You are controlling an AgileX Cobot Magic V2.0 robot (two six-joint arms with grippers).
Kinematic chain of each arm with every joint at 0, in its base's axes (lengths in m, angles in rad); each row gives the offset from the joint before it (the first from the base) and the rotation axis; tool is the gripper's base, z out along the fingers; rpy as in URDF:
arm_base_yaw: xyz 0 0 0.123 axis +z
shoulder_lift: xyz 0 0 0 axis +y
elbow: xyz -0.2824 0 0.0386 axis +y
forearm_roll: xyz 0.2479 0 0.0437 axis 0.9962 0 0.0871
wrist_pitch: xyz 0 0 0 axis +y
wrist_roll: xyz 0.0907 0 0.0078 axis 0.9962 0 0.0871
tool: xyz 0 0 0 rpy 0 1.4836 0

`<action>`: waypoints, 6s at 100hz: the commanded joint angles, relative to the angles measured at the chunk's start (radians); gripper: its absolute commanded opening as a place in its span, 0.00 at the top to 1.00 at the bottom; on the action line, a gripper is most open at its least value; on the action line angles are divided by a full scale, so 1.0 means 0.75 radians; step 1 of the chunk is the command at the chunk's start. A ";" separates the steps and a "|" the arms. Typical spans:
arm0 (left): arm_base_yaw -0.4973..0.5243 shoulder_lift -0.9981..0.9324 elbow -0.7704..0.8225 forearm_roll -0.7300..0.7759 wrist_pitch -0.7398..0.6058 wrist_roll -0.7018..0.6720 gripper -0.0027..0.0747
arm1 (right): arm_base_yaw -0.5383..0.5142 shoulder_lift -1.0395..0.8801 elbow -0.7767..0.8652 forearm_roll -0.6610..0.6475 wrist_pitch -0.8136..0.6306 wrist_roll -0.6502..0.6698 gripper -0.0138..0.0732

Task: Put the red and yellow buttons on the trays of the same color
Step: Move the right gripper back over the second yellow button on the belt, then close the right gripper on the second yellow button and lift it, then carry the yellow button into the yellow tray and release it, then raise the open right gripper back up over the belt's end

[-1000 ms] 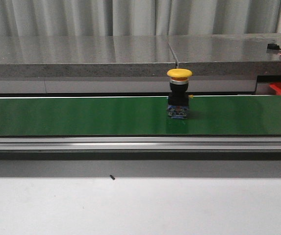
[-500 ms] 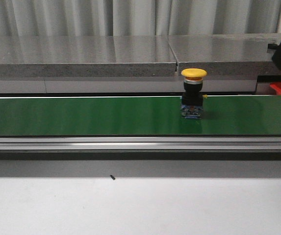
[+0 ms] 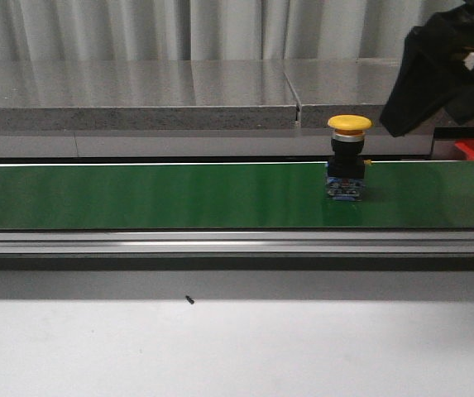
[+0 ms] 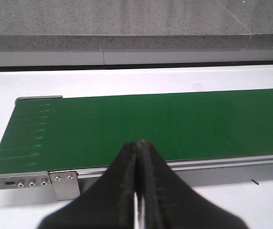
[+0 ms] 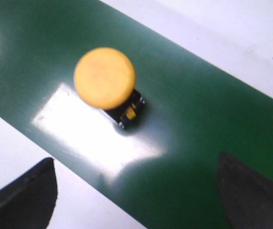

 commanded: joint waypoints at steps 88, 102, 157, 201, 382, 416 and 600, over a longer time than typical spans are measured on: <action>-0.012 0.007 -0.037 -0.023 -0.092 0.000 0.99 | 0.008 0.200 -0.198 0.043 -0.036 -0.013 0.57; -0.012 0.007 -0.037 -0.023 -0.092 0.000 0.99 | -0.007 0.192 -0.198 0.043 0.004 0.014 0.59; -0.012 0.007 -0.037 -0.023 -0.092 0.000 0.99 | -0.609 -0.165 -0.198 -0.005 0.297 0.222 0.59; -0.012 0.007 -0.037 -0.023 -0.092 0.000 0.99 | -1.118 -0.127 -0.170 -0.002 0.132 0.221 0.59; -0.012 0.007 -0.037 -0.023 -0.092 0.000 0.99 | -1.140 0.242 0.081 -0.096 -0.064 0.215 0.27; -0.012 0.007 -0.037 -0.023 -0.092 0.000 0.99 | -1.133 0.083 0.076 -0.091 -0.127 0.215 0.20; -0.012 0.007 -0.037 -0.023 -0.092 0.000 0.99 | -0.228 -1.088 0.508 -0.101 -0.288 0.148 0.92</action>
